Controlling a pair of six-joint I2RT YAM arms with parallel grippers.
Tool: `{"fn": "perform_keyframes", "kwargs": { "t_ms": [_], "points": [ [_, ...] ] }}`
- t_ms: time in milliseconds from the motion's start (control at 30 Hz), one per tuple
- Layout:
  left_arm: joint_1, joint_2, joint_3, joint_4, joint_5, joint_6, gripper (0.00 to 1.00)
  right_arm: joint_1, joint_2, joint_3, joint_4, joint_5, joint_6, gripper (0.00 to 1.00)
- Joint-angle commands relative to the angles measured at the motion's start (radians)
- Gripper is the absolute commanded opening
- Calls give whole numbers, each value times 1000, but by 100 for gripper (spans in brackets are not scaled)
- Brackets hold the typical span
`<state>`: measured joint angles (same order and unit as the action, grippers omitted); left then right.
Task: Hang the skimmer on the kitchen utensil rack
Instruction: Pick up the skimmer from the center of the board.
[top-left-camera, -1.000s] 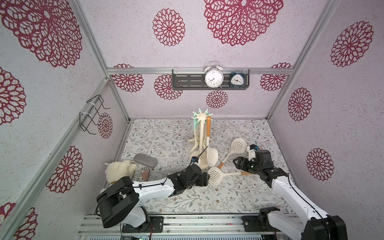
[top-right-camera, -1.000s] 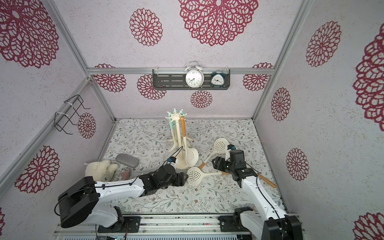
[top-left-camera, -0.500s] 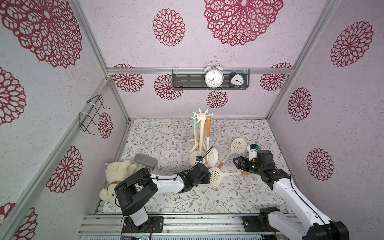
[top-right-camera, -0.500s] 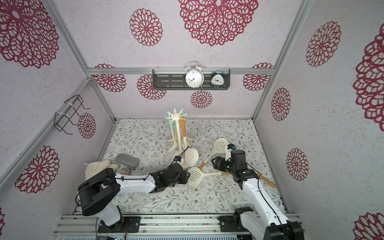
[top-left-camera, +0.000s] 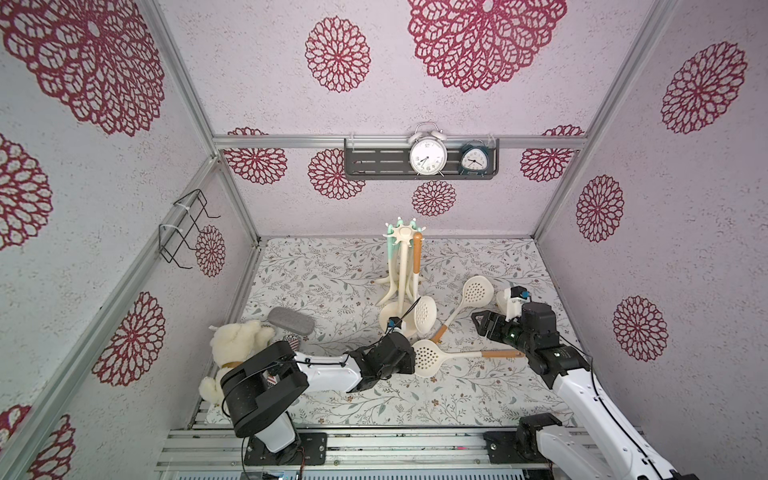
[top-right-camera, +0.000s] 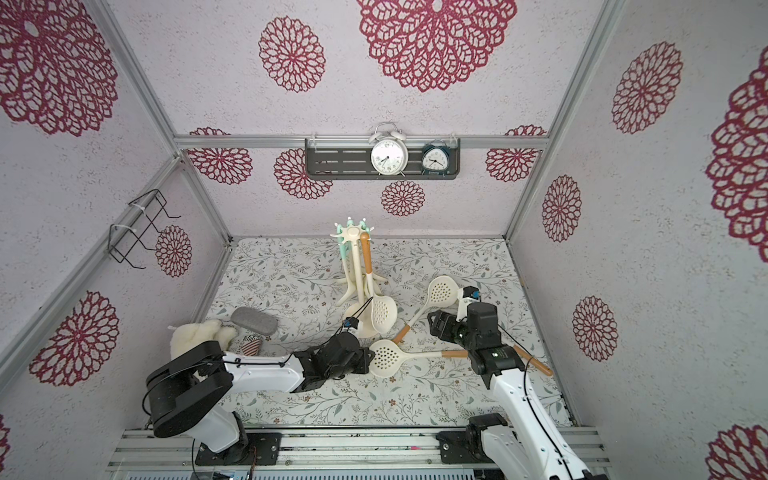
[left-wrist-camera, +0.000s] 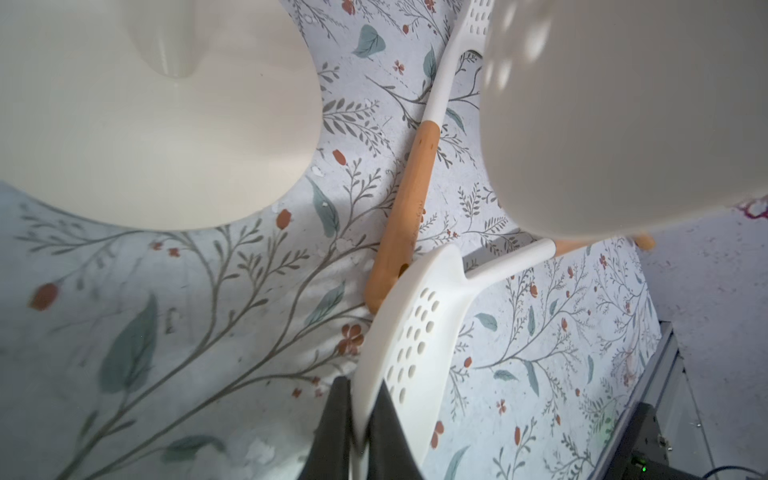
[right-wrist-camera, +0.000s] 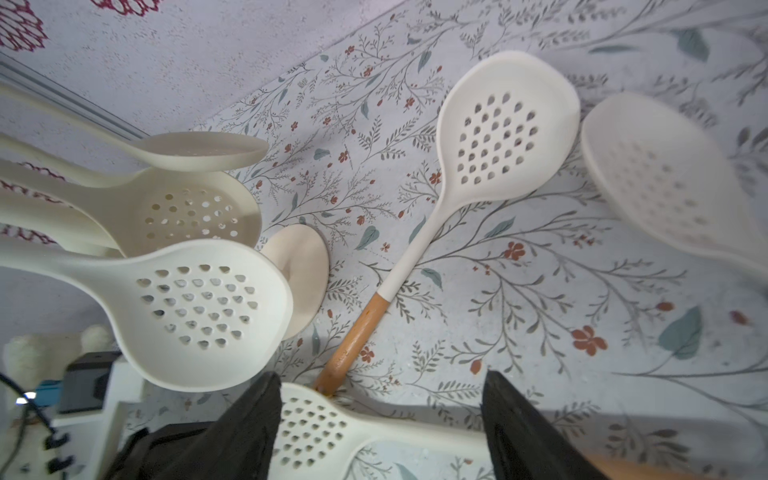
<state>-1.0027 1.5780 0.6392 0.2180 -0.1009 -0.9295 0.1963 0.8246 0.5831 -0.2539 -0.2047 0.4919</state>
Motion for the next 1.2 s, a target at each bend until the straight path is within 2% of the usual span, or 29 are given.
{"fn": "perform_keyframes", "kwargs": {
  "t_ms": [0, 133, 367, 567, 733, 833, 1000, 1167],
  "points": [
    [-8, -126, -39, -28, -41, -12, 0, -4, -64, 1, -7, 52, 17, 92],
    [-8, -284, -95, -125, -101, -15, 0, -4, -113, 33, -72, 109, 38, 99],
    [-7, -556, -194, -223, -135, -28, 0, -7, -220, 35, -189, 205, 171, 99],
    [-7, -652, -197, -285, -167, -10, 0, -6, -332, -19, -201, 252, 311, 99],
    [-7, -684, -206, -274, -173, -21, 0, -6, -374, -97, -171, 198, 414, 99],
    [-7, -691, -205, -272, -172, -22, 0, -7, -398, -166, -86, 133, 476, 99],
    [-7, -691, -199, -269, -171, -18, 0, -7, -398, -289, 174, -2, 597, 96],
    [-7, -691, -197, -267, -172, -17, 0, -7, -379, -364, 436, -53, 715, 78]
  ]
}}
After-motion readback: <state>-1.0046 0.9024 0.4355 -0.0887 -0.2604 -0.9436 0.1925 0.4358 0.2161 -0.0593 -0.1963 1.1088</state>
